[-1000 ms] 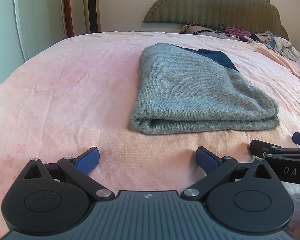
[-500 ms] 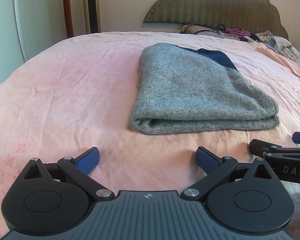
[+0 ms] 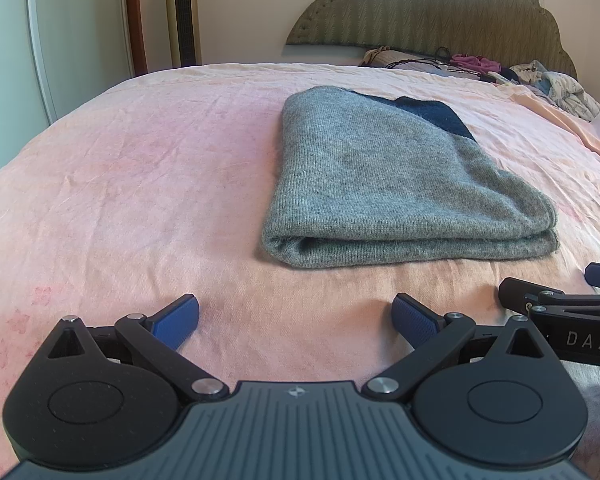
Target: Fold small clothes
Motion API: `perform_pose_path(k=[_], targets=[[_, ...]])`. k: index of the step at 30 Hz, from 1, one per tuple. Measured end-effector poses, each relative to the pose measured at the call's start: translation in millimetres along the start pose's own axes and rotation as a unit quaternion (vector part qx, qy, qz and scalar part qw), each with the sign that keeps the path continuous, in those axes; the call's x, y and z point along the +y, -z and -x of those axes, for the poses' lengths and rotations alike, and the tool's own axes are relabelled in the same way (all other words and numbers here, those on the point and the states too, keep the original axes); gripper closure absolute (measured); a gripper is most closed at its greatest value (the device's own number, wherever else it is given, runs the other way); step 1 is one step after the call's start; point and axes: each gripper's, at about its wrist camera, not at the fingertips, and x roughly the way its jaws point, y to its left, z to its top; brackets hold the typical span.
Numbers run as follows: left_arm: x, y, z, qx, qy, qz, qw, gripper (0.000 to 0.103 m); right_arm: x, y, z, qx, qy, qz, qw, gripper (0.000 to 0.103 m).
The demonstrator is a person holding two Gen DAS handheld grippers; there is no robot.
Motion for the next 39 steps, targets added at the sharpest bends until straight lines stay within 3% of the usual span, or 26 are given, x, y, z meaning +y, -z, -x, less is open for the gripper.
perform_pose_path(k=[32,39], targets=[[-0.3,-0.3,0.0,0.001,0.0,-0.001,1.0,0.0,0.0,0.0,0.1,0.0,0.0,0.0,1.0,0.0],[7.7,-0.8,0.0,-0.005,0.015,0.012,0.9998,0.0,-0.1,0.0,0.2,0.0,0.0,0.0,1.0,0.0]])
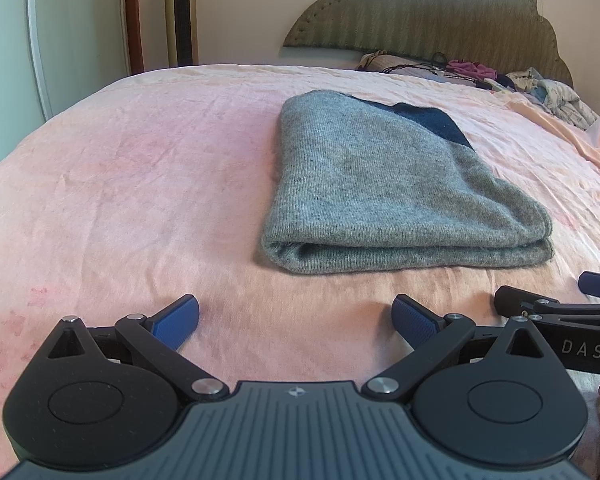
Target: Fold small clothes
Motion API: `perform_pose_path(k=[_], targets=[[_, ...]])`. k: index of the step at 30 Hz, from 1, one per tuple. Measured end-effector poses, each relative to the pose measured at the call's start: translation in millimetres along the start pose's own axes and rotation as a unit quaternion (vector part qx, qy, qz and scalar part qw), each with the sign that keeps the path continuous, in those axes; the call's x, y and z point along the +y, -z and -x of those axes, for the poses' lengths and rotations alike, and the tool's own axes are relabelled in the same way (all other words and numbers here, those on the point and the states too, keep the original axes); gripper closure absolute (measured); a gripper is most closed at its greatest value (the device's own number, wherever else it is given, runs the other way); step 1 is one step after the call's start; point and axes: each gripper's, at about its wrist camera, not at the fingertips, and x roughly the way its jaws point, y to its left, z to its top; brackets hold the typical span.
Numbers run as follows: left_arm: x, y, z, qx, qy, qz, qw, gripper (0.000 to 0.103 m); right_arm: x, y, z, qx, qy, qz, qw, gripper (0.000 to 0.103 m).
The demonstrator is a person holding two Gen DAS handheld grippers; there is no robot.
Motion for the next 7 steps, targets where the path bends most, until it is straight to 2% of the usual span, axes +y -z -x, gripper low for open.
perform_pose_path(k=[2,4,7], targets=[[2,1,3,-0.005,-0.007,0.004,1.0,0.0,0,0,0,0.0,-0.001,-0.001,1.0,0.0],[8,-2,13,-0.029,-0.014,0.003,0.9995,0.0,-5,-2,2,0.001,-0.011,-0.008,1.0,0.0],[30,-12,22,-0.038,-0.025,-0.01,0.9989,0.0,-35,-12,12,-0.014,-0.018,-0.046,0.999,0.0]])
